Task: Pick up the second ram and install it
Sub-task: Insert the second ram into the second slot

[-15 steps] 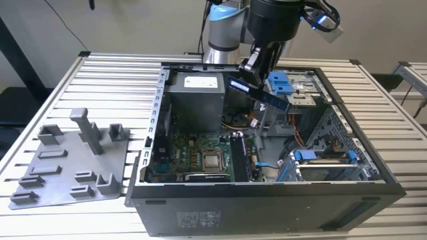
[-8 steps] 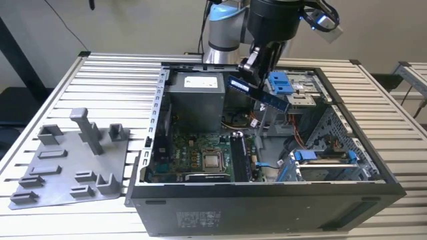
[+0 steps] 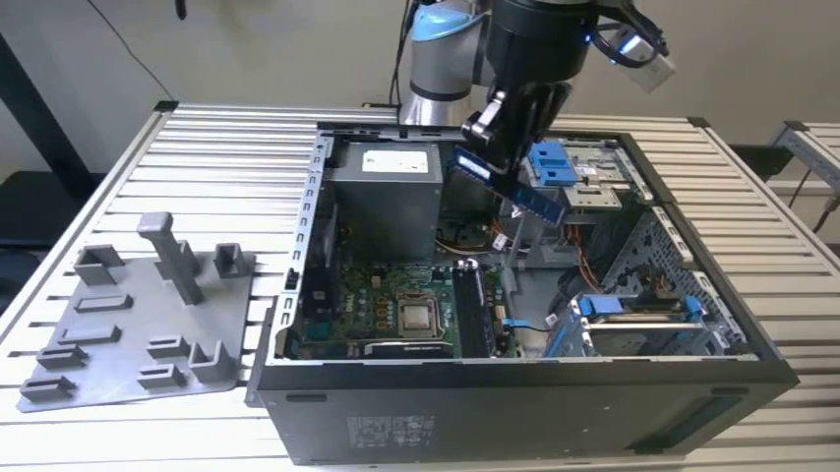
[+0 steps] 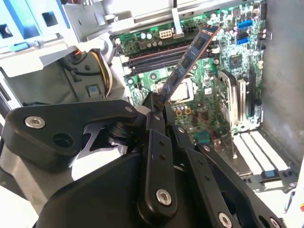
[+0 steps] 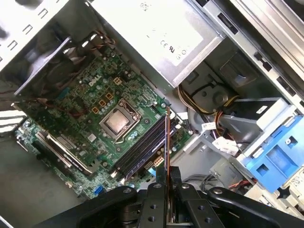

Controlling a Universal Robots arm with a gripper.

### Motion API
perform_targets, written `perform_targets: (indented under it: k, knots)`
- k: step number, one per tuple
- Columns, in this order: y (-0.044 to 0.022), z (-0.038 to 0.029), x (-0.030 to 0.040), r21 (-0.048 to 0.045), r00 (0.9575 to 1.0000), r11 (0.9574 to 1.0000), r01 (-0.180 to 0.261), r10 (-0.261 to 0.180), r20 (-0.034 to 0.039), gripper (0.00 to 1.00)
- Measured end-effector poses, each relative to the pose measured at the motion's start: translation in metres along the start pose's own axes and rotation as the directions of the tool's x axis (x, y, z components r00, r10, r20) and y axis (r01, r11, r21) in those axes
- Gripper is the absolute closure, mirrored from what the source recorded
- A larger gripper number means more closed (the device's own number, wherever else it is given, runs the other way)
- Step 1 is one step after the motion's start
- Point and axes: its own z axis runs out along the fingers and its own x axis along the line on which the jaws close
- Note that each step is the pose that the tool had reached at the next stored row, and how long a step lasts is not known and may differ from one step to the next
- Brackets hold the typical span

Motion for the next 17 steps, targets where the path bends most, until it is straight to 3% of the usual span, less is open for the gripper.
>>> perform_targets:
  k: [3,9,17]
  knots:
    - [0.0,0.0003,0.0,0.0015,0.9985,0.9985,-0.055,0.055,0.0004,0.86]
    - [0.0,0.0008,0.0,0.0037,0.9903,0.9903,-0.139,0.139,0.001,0.86]
    - [0.0,0.0018,0.0001,0.0062,0.9721,0.9721,-0.234,0.234,0.0019,0.86]
